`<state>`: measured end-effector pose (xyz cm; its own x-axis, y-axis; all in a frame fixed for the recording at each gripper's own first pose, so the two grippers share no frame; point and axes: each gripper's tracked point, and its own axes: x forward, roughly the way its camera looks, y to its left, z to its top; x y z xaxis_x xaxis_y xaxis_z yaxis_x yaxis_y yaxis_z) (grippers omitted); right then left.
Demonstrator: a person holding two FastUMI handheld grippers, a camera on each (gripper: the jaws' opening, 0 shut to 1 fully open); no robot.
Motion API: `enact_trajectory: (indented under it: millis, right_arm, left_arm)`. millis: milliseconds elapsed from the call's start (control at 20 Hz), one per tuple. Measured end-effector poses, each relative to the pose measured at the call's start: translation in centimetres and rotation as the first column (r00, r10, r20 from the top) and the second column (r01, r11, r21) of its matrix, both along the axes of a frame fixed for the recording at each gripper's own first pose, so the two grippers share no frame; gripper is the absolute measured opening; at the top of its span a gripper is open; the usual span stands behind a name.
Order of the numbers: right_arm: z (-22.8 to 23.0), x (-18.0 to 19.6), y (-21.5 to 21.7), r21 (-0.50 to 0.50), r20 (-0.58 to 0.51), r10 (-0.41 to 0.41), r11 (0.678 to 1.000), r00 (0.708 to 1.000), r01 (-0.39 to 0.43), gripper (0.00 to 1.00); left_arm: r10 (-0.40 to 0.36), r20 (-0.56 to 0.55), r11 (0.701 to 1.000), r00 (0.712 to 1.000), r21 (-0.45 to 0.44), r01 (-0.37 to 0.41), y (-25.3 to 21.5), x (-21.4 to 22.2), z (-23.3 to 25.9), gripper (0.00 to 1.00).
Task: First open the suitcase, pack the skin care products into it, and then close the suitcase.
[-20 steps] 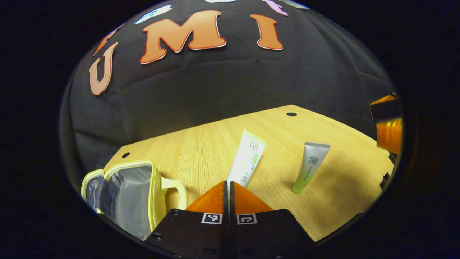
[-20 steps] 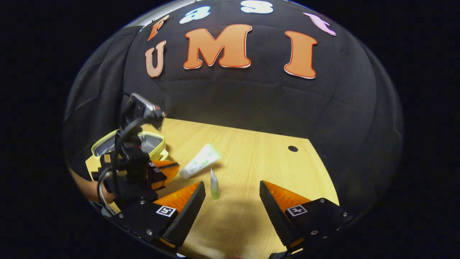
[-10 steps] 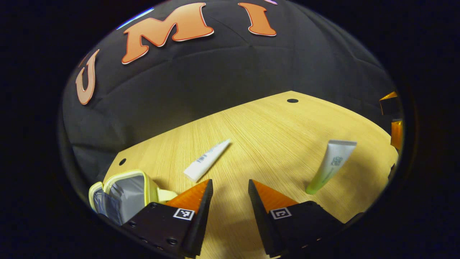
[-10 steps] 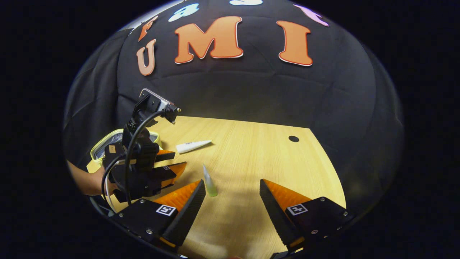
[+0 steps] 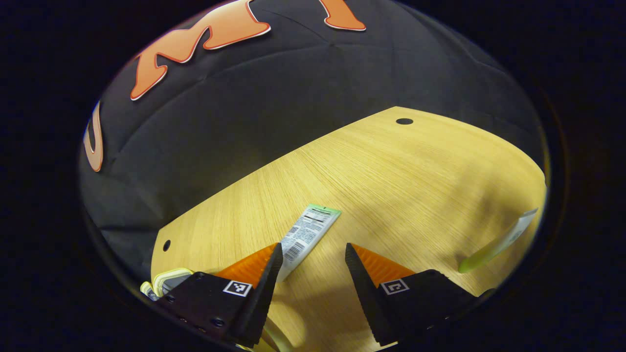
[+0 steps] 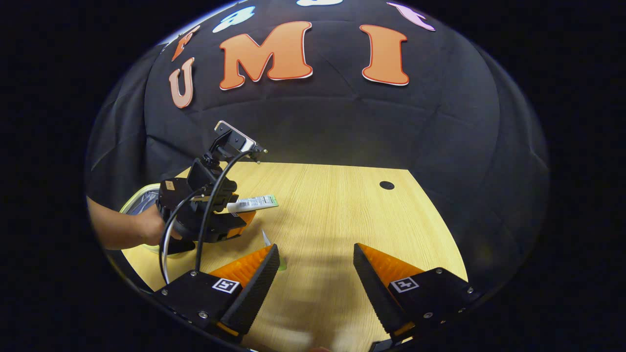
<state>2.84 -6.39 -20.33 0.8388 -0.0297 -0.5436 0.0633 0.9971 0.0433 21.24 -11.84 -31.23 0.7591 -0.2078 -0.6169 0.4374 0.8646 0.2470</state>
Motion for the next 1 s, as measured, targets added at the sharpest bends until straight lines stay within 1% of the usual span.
enact_trajectory:
  millis: [150, 250, 300, 350, 400, 500, 550, 600, 650, 750, 900, 950, 1000]
  right_arm:
    - [0.7, 0.1, 0.1, 0.015, 0.010, -0.047, 0.999, 0.999, 0.047, 0.97]
    - [0.9, 0.1, -0.3, 0.018, 0.017, -0.075, 0.997, 0.997, 0.075, 0.96]
    - [1.1, -0.1, -0.2, 0.019, 0.022, -0.087, 0.996, 0.996, 0.086, 0.96]
    - [1.2, -0.2, -0.2, 0.019, 0.026, -0.094, 0.995, 0.995, 0.093, 0.96]
    - [1.1, -0.5, -0.2, 0.017, 0.025, -0.103, 0.995, 0.994, 0.102, 0.96]
    - [1.1, -1.0, -0.3, 0.014, 0.021, -0.116, 0.993, 0.993, 0.116, 0.96]
    - [1.0, -1.2, -0.3, 0.015, 0.016, -0.119, 0.993, 0.993, 0.119, 0.96]
    - [0.8, -1.2, -0.3, 0.014, 0.010, -0.122, 0.992, 0.992, 0.122, 0.96]
    - [0.7, -1.2, -0.5, 0.009, 0.003, -0.127, 0.992, 0.992, 0.127, 0.96]
    - [1.1, -1.3, -0.9, 0.008, 0.011, -0.136, 0.991, 0.991, 0.136, 0.97]
    - [1.4, -1.1, -1.3, 0.005, 0.021, -0.139, 0.990, 0.990, 0.139, 0.96]
    - [1.3, -1.0, -1.4, 0.004, 0.021, -0.140, 0.990, 0.990, 0.140, 0.96]
    - [1.3, -1.0, -1.5, 0.007, 0.021, -0.140, 0.990, 0.990, 0.140, 0.96]
  left_arm:
    - [-0.027, -0.016, 0.996, 0.999, 0.080, 0.029, 0.6, 1.5, 0.2, 0.80]
    - [-0.058, -0.112, 0.991, 0.992, 0.113, 0.071, 0.8, 1.5, -1.1, 0.80]
    - [-0.068, -0.146, 0.985, 0.987, 0.144, 0.090, 1.3, 2.1, -1.9, 0.80]
    - [-0.071, -0.160, 0.976, 0.985, 0.193, 0.102, 2.2, 2.6, -2.1, 0.85]
    - [-0.078, -0.174, 0.967, 0.982, 0.225, 0.117, 2.7, 3.3, -2.7, 0.81]
    - [-0.112, -0.233, 0.959, 0.966, 0.231, 0.167, 2.3, 3.6, -3.6, 0.81]
    - [-0.128, -0.229, 0.951, 0.965, 0.246, 0.184, 2.0, 4.4, -3.5, 0.80]
    - [-0.140, -0.253, 0.947, 0.957, 0.247, 0.204, 1.6, 4.5, -3.5, 0.75]
    - [-0.144, -0.299, 0.949, 0.943, 0.228, 0.217, 0.9, 4.0, -3.5, 0.75]
    - [-0.131, -0.350, 0.950, 0.927, 0.224, 0.219, 0.1, 3.6, -3.6, 0.56]
    - [-0.094, -0.392, 0.950, 0.915, 0.241, 0.200, -0.5, 2.5, -4.2, 0.55]
    - [-0.081, -0.399, 0.953, 0.913, 0.236, 0.188, -0.4, 2.8, -3.4, 0.52]
    - [-0.063, -0.411, 0.957, 0.909, 0.234, 0.172, -0.5, 2.8, -3.7, 0.48]
